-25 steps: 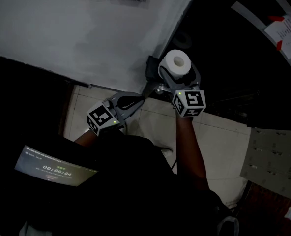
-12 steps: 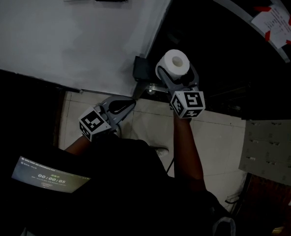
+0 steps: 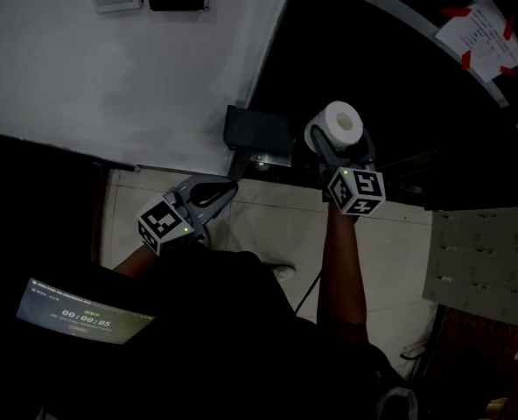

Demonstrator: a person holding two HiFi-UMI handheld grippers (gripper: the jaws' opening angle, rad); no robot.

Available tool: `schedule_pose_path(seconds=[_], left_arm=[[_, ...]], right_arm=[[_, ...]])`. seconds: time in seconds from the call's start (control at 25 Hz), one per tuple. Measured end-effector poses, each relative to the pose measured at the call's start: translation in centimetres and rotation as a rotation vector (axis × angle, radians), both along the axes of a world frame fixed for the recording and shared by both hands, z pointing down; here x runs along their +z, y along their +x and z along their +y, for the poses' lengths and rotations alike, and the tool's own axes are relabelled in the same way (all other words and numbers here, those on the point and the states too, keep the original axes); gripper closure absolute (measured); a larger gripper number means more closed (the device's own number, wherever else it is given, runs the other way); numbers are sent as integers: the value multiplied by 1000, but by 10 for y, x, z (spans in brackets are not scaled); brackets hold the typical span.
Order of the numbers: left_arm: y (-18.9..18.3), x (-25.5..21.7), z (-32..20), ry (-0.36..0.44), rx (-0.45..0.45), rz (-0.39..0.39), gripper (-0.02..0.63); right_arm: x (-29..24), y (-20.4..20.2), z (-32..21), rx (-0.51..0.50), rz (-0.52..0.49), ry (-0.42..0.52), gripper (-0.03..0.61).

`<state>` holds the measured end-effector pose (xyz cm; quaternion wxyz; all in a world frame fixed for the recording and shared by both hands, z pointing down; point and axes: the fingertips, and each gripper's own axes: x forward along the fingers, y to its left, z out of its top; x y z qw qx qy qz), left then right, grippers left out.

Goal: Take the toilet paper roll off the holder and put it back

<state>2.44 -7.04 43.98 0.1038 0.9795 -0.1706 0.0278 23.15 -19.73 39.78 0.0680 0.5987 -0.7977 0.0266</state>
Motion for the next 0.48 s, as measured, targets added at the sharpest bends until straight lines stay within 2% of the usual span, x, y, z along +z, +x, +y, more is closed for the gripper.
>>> schedule_pose_path(seconds=[0.32,0.4,0.48], left_arm=[[4,-1,0,-1,1,-5,614],[5,-1,0,-1,0,-7,614],[4,-1,-1,-1,-3,-7,614]], right_arm=[[10,22,2,33,-4,-20,133],[13,26,1,42,-59,-17,133],[19,34,0,69,-207,-14,133]])
